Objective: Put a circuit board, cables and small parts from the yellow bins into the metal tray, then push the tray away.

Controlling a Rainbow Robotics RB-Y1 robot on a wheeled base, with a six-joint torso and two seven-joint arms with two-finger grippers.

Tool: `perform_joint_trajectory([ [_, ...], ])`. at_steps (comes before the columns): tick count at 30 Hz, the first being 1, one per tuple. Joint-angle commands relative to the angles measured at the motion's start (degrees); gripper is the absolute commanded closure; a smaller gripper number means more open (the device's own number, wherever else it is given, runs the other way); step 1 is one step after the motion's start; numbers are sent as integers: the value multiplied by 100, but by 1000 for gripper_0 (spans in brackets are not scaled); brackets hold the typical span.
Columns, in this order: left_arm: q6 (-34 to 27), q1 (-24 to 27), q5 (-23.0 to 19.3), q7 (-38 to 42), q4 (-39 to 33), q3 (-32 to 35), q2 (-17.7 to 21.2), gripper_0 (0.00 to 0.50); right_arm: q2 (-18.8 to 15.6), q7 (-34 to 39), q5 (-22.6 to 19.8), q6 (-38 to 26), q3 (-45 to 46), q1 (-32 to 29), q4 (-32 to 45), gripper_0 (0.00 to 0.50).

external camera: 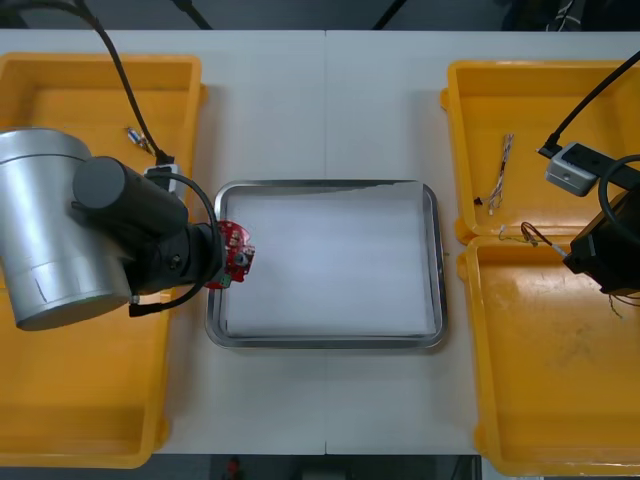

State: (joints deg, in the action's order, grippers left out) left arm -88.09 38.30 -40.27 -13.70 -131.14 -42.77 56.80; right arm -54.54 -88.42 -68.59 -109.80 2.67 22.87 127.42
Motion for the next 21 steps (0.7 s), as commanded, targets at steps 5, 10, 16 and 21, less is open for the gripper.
perform_joint_trajectory([
  [5, -340, 600, 283, 157, 264, -601, -635, 500, 57, 141, -49, -20, 164, 148, 37, 500],
  [10, -331, 679, 652, 201, 519, -944, -846, 500, 57, 141, -49, -20, 164, 148, 37, 500],
  [16, -235, 723, 810, 236, 712, -1260, -925, 500, 57, 141, -49, -20, 164, 148, 37, 500],
  [21, -208, 723, 995, 333, 721, -1515, -1022, 500, 57, 141, -49, -20, 164, 148, 37, 500],
])
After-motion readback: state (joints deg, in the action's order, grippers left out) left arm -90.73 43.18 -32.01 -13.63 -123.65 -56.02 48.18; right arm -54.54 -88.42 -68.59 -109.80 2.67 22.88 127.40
